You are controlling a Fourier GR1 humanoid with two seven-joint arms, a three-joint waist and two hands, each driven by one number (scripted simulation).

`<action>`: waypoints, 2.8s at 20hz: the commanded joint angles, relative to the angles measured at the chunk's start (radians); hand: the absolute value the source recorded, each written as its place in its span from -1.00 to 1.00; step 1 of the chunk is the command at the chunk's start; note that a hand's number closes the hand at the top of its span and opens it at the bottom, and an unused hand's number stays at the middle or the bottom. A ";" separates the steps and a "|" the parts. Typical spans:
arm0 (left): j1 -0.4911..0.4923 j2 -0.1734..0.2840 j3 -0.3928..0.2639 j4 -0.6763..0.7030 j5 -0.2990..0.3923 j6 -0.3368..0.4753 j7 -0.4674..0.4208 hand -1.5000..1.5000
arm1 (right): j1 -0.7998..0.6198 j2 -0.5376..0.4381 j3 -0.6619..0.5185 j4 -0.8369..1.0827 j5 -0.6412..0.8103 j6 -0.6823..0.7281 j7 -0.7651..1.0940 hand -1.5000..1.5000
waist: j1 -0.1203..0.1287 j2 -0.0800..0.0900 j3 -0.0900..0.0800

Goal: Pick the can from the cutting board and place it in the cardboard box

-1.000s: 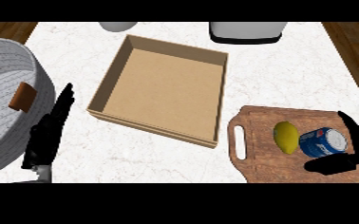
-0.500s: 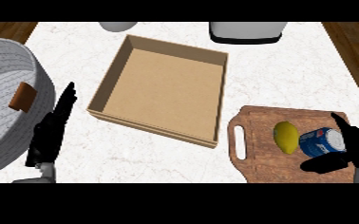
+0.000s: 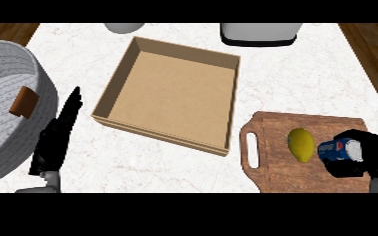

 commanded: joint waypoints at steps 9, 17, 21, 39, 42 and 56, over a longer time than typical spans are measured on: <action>-0.056 -0.024 -0.039 0.001 0.003 -0.044 -0.008 0.00 | -0.247 -0.127 0.209 0.060 0.127 0.046 -0.368 1.00 | 0.110 0.021 0.005; -0.076 -0.031 -0.057 0.026 -0.018 -0.038 -0.008 0.00 | -0.506 -0.266 0.262 0.271 0.109 0.028 -0.875 1.00 | 0.118 0.035 0.008; -0.070 -0.049 -0.049 0.047 -0.032 -0.004 -0.024 0.00 | -0.669 -0.215 0.227 0.467 0.034 0.017 -1.062 1.00 | 0.082 0.025 0.005; -0.046 -0.026 0.013 0.032 -0.011 -0.011 0.000 0.00 | -1.044 0.078 0.137 0.650 -0.250 0.248 -1.193 1.00 | 0.010 0.003 0.002; -0.049 -0.039 0.007 0.022 -0.029 0.009 0.015 0.00 | -1.105 0.132 0.156 0.683 -0.213 0.223 -1.126 1.00 | 0.012 0.003 0.002; -0.052 -0.041 -0.009 0.041 -0.046 -0.014 -0.018 0.00 | -1.276 0.355 0.323 1.015 -0.129 0.004 -1.012 1.00 | 0.043 0.013 0.001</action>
